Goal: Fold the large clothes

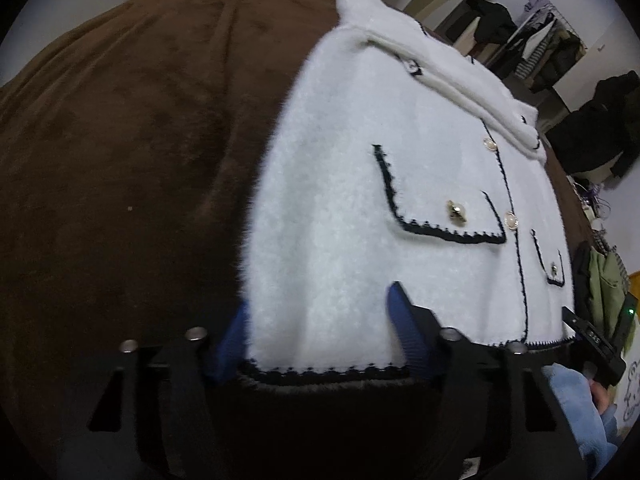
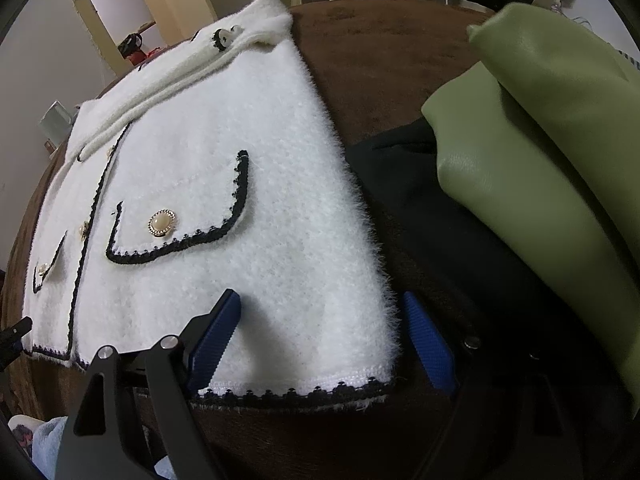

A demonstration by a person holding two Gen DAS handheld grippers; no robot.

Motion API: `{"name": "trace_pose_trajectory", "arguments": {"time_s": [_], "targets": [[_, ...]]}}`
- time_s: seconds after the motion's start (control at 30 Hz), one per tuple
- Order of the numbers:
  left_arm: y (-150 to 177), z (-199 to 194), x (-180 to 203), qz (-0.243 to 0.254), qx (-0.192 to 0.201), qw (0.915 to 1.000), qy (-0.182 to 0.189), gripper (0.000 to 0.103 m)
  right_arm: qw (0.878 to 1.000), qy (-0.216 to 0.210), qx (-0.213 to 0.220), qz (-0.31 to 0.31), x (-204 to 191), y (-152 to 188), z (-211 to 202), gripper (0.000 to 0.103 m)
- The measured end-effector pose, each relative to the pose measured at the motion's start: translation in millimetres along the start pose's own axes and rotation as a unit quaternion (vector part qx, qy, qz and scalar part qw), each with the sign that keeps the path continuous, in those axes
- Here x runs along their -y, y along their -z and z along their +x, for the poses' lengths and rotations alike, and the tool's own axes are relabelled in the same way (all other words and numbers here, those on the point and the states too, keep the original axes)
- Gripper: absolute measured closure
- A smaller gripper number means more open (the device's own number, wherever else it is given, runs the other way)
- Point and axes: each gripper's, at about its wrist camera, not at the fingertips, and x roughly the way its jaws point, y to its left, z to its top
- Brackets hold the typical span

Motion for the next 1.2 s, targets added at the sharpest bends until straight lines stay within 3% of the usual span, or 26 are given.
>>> {"name": "trace_pose_trajectory", "arguments": {"time_s": [0.03,0.13,0.23,0.3,0.43,0.6,0.9,1.2], "targets": [[0.1,-0.9,-1.2,-0.002,0.000,1.0000,-0.003,0.048,1.000,0.000,0.001,-0.004,-1.2,-0.3,-0.9,0.035],[-0.7,-3.5,-2.7,-0.005,0.000,0.9999,-0.010,0.055,1.000,-0.002,-0.001,-0.014,-7.6,-2.2,-2.5,0.048],[-2.3,-7.1,2.4,0.002,-0.001,1.0000,-0.006,0.073,1.000,-0.002,0.000,-0.021,-11.9,-4.5,-5.4,0.068],[-3.3,-7.9,6.9,0.006,-0.004,1.0000,0.005,0.083,1.000,-0.011,-0.004,-0.017,-12.3,-6.3,-6.0,0.074],[-5.4,-3.7,13.0,0.013,-0.011,0.9997,0.017,0.085,1.000,-0.013,-0.012,-0.009,-9.3,-8.9,-3.9,0.089],[-8.8,-4.0,10.1,0.001,-0.009,0.9997,0.024,0.089,1.000,-0.017,-0.013,-0.005,-8.6,-11.3,-7.0,0.092],[-19.3,-28.6,6.6,0.009,0.003,1.0000,-0.001,0.090,0.999,-0.018,0.024,-0.037,-26.9,-24.9,-43.5,0.093],[-33.1,-58.0,9.2,0.025,0.026,0.9991,0.020,0.091,0.995,-0.051,0.055,-0.062,-47.8,-40.8,-87.6,0.094]]}}
